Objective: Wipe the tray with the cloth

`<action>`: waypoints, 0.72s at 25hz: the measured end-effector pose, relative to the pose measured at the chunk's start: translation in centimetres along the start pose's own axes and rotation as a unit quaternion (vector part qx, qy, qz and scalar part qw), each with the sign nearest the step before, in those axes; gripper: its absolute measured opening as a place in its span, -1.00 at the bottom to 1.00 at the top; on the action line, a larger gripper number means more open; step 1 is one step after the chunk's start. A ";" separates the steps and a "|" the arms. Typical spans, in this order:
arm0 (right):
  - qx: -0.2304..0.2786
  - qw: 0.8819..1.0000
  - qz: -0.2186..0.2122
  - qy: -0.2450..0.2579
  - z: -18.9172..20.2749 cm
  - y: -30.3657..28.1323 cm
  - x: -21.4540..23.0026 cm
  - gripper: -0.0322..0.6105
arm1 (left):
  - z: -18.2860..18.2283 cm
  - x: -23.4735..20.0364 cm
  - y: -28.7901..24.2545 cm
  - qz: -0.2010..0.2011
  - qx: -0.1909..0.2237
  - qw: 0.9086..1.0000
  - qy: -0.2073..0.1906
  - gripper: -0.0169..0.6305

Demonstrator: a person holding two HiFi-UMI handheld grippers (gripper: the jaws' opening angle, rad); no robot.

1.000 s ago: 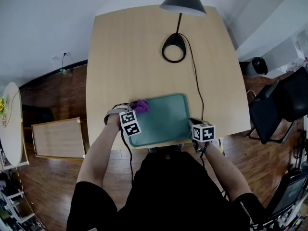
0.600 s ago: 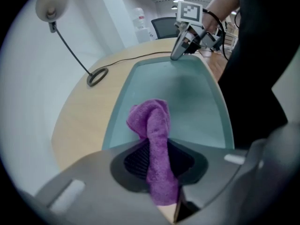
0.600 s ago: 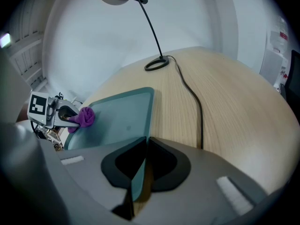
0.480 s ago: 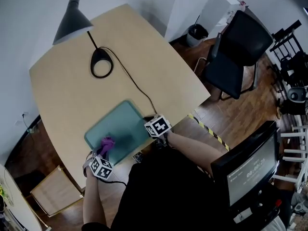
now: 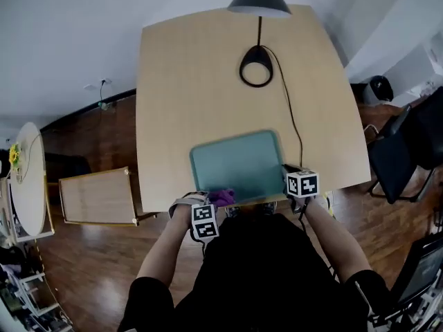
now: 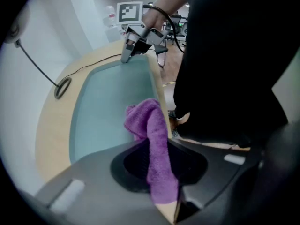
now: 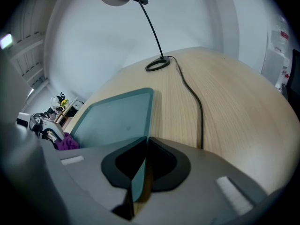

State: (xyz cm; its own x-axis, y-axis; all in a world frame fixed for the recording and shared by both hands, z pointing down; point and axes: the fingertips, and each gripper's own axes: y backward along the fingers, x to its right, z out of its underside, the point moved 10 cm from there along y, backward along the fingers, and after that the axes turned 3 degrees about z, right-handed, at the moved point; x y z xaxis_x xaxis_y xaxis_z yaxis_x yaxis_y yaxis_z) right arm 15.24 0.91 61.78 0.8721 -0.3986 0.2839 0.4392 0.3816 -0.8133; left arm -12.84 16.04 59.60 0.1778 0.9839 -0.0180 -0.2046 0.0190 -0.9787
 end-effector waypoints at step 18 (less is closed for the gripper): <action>-0.040 0.999 0.003 0.022 -0.5 -2.0 -0.4 -0.82 | 19.0 -4.8 4.8 -0.137 0.225 0.622 0.738 -0.50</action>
State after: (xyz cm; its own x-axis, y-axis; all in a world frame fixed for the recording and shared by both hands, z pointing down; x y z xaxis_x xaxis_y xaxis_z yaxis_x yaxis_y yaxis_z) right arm 13.87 -0.14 63.02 0.8640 -0.4327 0.2573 0.4129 0.3169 -0.8539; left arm -32.94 14.82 58.88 0.8869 -0.2945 -0.3559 -0.1611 0.5249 -0.8358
